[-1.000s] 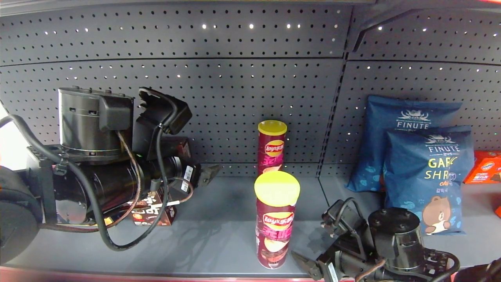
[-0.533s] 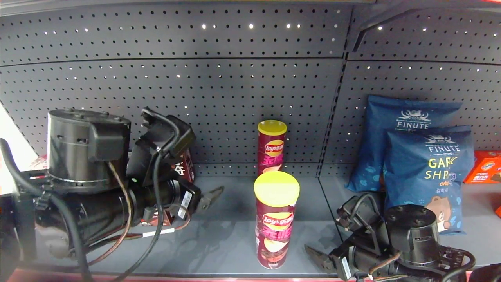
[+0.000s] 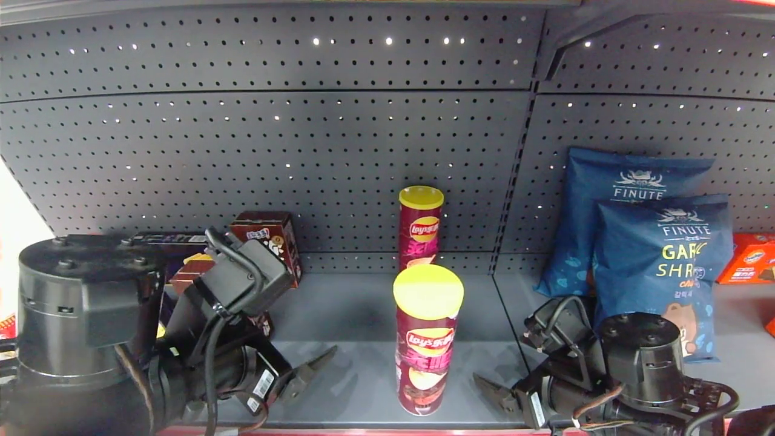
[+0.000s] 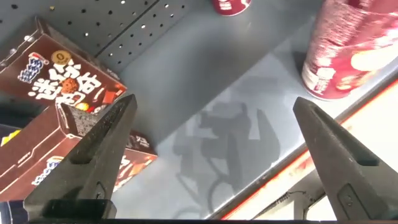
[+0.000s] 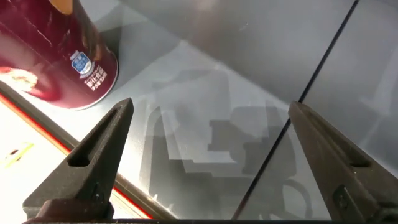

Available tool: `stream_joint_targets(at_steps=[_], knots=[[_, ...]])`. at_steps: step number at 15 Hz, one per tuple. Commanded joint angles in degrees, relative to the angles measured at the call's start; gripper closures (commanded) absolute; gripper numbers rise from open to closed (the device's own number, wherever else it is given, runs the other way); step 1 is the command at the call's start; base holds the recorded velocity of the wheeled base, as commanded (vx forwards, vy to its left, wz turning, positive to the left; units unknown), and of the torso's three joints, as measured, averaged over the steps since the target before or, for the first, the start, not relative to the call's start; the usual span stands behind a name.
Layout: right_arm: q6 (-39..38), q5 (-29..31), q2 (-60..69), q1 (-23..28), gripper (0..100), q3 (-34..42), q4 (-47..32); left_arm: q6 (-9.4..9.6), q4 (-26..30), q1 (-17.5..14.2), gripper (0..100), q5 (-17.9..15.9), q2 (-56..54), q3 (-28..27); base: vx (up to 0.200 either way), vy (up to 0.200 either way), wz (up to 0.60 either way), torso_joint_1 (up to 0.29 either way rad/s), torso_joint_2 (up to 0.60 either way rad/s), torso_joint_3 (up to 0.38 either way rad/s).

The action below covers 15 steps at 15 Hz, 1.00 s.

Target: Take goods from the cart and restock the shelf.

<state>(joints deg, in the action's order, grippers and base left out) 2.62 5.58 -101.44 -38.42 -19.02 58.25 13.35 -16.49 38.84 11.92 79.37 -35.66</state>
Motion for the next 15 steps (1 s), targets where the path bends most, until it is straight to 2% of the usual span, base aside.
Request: stream_joint_targets(at_steps=[1,4,8,11,15], knots=[[0.0,0.0,-0.3,0.4,0,-0.3,0.0,-0.08,0.0,0.8,0,-0.1,2.0,-0.1,0.0,0.0,0.0,0.0,0.0,0.0],[0.0,-0.3,-0.2,2.0,0,-0.3,0.3,0.1,-3.3,1.0,0,-0.1,7.0,-0.9,0.0,0.0,0.0,0.0,0.0,0.0],[0.0,-0.4,0.0,2.3,0,-0.3,0.3,0.1,-3.7,1.2,0,-0.1,13.4,-3.4,0.0,0.0,0.0,0.0,0.0,0.0],[0.0,-0.4,0.0,2.3,0,-0.4,0.3,-0.08,-3.7,2.9,0,-0.1,17.0,-6.1,0.0,0.0,0.0,0.0,0.0,0.0],[0.0,-0.4,0.0,2.3,0,-0.4,0.3,-0.08,-5.0,3.3,0,-0.1,19.9,-7.9,0.0,0.0,0.0,0.0,0.0,0.0]])
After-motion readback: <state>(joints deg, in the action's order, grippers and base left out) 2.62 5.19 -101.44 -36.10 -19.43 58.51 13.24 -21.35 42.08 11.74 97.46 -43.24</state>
